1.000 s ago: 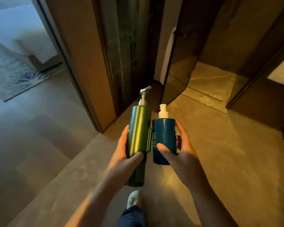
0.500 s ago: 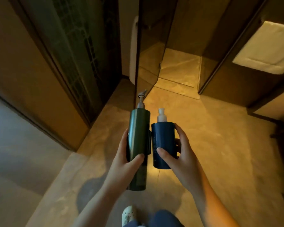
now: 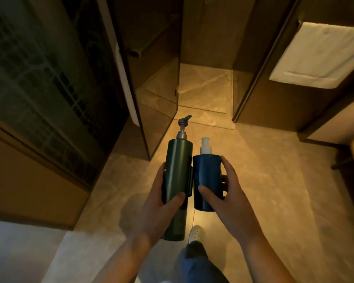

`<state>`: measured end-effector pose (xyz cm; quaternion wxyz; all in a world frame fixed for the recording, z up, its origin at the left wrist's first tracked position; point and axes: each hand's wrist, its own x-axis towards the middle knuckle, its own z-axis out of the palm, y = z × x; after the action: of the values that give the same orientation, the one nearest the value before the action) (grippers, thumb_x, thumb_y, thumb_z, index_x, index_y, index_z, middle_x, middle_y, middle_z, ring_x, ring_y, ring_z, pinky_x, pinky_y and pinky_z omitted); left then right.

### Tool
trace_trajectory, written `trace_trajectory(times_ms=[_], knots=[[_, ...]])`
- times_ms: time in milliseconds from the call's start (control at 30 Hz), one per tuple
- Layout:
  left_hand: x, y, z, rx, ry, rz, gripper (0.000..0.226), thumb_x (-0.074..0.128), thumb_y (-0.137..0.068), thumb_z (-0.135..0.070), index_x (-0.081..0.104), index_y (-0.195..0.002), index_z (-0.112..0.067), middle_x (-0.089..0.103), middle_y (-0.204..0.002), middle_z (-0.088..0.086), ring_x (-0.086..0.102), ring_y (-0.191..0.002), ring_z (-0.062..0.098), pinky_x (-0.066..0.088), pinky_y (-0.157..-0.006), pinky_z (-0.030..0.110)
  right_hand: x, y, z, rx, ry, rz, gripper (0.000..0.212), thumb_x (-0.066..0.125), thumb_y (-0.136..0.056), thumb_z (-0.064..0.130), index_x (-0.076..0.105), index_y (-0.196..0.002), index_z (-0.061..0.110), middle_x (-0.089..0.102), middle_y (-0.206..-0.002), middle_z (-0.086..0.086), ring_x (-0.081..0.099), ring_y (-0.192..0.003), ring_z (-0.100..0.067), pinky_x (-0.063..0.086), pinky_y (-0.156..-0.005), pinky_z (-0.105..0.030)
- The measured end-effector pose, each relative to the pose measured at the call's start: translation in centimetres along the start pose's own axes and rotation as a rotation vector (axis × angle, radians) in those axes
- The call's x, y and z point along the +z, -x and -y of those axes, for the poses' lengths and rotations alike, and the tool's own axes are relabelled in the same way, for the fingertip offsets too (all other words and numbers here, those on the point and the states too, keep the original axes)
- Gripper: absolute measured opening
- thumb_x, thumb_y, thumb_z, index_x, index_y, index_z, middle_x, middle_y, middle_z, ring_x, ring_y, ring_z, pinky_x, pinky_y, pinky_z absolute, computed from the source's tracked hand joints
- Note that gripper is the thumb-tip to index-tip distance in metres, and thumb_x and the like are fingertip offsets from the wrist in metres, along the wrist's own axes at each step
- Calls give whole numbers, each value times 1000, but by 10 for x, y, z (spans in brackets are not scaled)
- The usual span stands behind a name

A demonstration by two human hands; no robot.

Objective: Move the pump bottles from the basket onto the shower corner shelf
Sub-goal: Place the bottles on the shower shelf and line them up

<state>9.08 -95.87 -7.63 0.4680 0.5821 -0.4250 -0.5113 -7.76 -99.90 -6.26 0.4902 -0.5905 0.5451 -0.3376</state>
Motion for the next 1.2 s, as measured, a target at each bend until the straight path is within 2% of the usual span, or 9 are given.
trace_trajectory(times_ms=[133, 233, 400, 533, 667, 833, 967, 1100, 1200], knots=[[41, -73, -26, 40, -68, 1, 69, 63, -87, -17, 27, -129, -58, 54, -108, -40, 54, -98, -15, 45, -69, 4, -55, -73, 2, -12, 12, -25, 80, 71, -77, 42, 17, -134, 62, 46, -112, 32, 48, -98, 23, 46, -62, -2], [68, -120, -39, 51, -88, 19, 74, 63, -87, -20, 21, -141, -50, 48, -119, -35, 50, -104, -17, 43, -74, 3, -89, -119, 2, -36, 53, -68, 82, 70, -76, 45, 15, -133, 65, 43, -110, 38, 45, -95, 28, 44, -57, -1], [95, -179, -49, 20, -65, 61, 77, 62, -88, -20, 18, -140, -56, 46, -120, -39, 51, -104, -15, 45, -73, 5, -119, -173, -2, -27, 116, -114, 83, 69, -74, 52, 13, -134, 63, 39, -108, 41, 42, -94, 31, 41, -52, -1], [108, -232, -53, 0, -58, 65, 77, 62, -88, -18, 19, -143, -50, 42, -129, -31, 49, -108, -15, 44, -77, 5, -135, -217, -9, 23, 82, -110, 81, 63, -64, 66, 15, -129, 68, 44, -107, 36, 45, -95, 27, 44, -54, -1], [118, -299, -57, 16, -55, 74, 77, 62, -88, -16, 18, -144, -48, 43, -136, -23, 49, -115, -8, 46, -85, 14, -147, -276, -17, 30, 84, -116, 80, 69, -70, 57, 15, -130, 68, 45, -106, 35, 46, -93, 27, 44, -54, -1], [117, -394, -74, 50, -54, 83, 79, 62, -88, -16, 17, -142, -52, 45, -134, -23, 52, -110, -8, 48, -83, 17, -156, -373, 1, 9, 88, -138, 79, 64, -65, 63, 14, -126, 71, 44, -105, 36, 45, -93, 29, 44, -55, -2], [110, -478, -99, 52, -52, 66, 81, 63, -85, -22, 15, -141, -54, 43, -139, -16, 50, -118, 1, 45, -95, 30, -158, -457, 28, -23, 68, -148, 77, 64, -67, 60, 13, -124, 72, 41, -106, 40, 44, -92, 31, 41, -60, 3], [109, -553, -116, 62, -43, 47, 80, 62, -86, -16, 17, -141, -54, 46, -135, -19, 51, -113, -5, 44, -89, 20, -161, -523, 35, -44, 30, -175, 84, 68, -71, 56, 15, -135, 63, 41, -107, 45, 44, -95, 30, 41, -63, 3], [113, -593, -124, 43, -63, 50, 81, 63, -84, -19, 17, -140, -54, 48, -132, -15, 55, -110, 0, 47, -85, 21, -165, -558, 36, -38, 12, -214, 84, 69, -72, 53, 16, -136, 62, 40, -99, 56, 43, -93, 32, 39, -60, 5]])
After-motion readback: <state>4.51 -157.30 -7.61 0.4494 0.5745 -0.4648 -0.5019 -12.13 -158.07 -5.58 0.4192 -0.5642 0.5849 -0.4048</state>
